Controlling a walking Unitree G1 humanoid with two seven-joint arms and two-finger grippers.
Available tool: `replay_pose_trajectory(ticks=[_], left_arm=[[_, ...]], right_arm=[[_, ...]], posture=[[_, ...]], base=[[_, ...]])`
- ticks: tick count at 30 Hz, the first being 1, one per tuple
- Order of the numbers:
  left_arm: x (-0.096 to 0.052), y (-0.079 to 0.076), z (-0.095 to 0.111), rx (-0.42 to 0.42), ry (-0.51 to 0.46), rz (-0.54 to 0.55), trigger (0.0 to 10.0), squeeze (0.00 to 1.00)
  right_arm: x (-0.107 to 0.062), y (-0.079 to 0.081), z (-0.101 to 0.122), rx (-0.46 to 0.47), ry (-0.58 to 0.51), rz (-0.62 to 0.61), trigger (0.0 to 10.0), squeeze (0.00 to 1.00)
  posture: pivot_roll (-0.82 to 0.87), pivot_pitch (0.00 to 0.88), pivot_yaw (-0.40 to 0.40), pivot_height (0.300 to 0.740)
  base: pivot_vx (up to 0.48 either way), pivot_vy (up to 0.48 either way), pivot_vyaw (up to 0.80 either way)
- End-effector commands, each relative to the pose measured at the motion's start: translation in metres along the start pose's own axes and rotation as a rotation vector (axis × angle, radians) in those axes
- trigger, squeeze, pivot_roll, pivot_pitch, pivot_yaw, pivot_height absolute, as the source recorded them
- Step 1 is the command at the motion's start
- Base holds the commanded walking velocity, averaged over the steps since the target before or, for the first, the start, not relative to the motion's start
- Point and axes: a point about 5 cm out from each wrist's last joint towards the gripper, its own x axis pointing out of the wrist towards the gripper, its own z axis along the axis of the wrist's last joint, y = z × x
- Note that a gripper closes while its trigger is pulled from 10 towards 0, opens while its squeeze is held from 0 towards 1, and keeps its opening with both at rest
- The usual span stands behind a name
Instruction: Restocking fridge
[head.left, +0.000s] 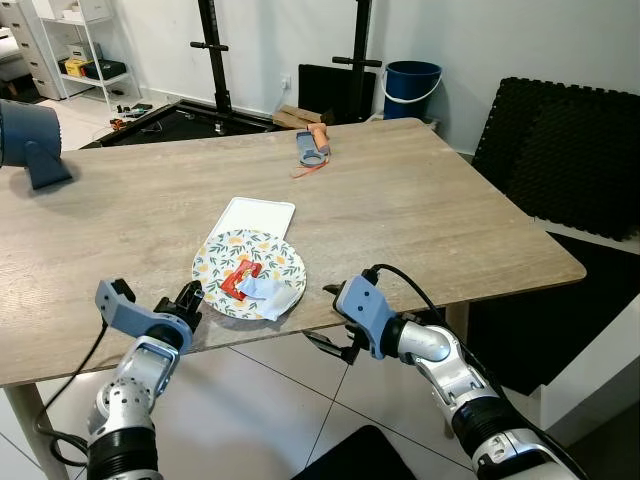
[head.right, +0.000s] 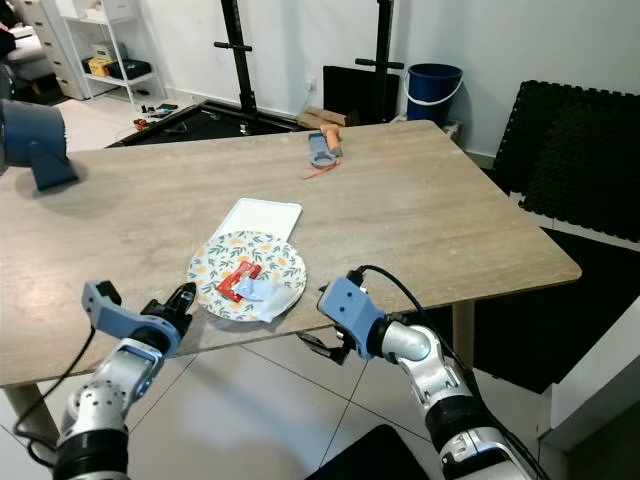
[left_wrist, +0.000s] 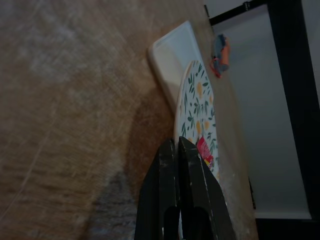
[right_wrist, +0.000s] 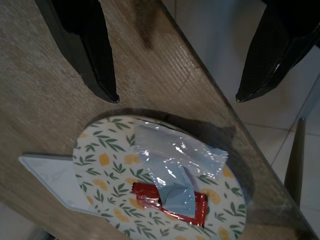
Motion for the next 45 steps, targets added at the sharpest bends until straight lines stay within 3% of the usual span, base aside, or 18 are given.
replay_pose_trajectory(ticks=[1,5,13,18,21,35,42,45], left_arm=[[-0.001,0.002,-0.004,-0.078,-0.037,0.005,10.0,0.0],[-0.001,0.003,-0.014,-0.13,-0.042,0.002,10.0,0.0],[0.001,-0.001,-0.023,-0.154,-0.029,-0.005,10.0,0.0],[0.003,-0.005,-0.026,-0.163,-0.019,-0.022,10.0,0.0],[0.004,-0.011,-0.031,-0.166,0.013,-0.046,10.0,0.0],[0.002,-0.024,-0.043,-0.194,0.062,-0.095,10.0,0.0],[0.002,-0.028,-0.044,-0.206,0.067,-0.109,10.0,0.0],[0.0,-0.036,-0.048,-0.227,0.085,-0.132,10.0,0.0]], right_arm=[[0.0,0.002,0.0,-0.034,0.001,-0.006,10.0,0.0],[0.002,0.001,0.002,-0.058,0.005,-0.029,10.0,0.0],[0.003,-0.003,0.006,-0.093,0.002,-0.065,10.0,0.0],[0.003,-0.009,0.01,-0.158,0.001,-0.112,10.0,0.0],[0.007,-0.009,0.016,-0.244,-0.008,-0.131,10.0,0.0],[0.011,-0.009,0.021,-0.322,-0.02,-0.131,10.0,0.0],[0.011,-0.008,0.018,-0.38,0.0,-0.131,10.0,0.0],[0.009,-0.014,0.02,-0.435,0.006,-0.176,10.0,0.0]], posture=[[0.01,0.062,0.033,0.74],[0.01,0.064,0.033,0.74],[0.01,0.067,0.032,0.74],[0.01,0.067,0.032,0.74],[0.0,0.067,0.037,0.74],[0.01,0.071,0.037,0.74],[0.0,0.071,0.035,0.74],[0.0,0.071,0.035,0.74]], base=[[0.0,0.0,0.0],[0.0,0.0,0.0],[0.0,0.0,0.0],[0.0,0.0,0.0],[0.0,0.0,0.0],[0.0,0.0,0.0],[0.0,0.0,0.0],[0.0,0.0,0.0]])
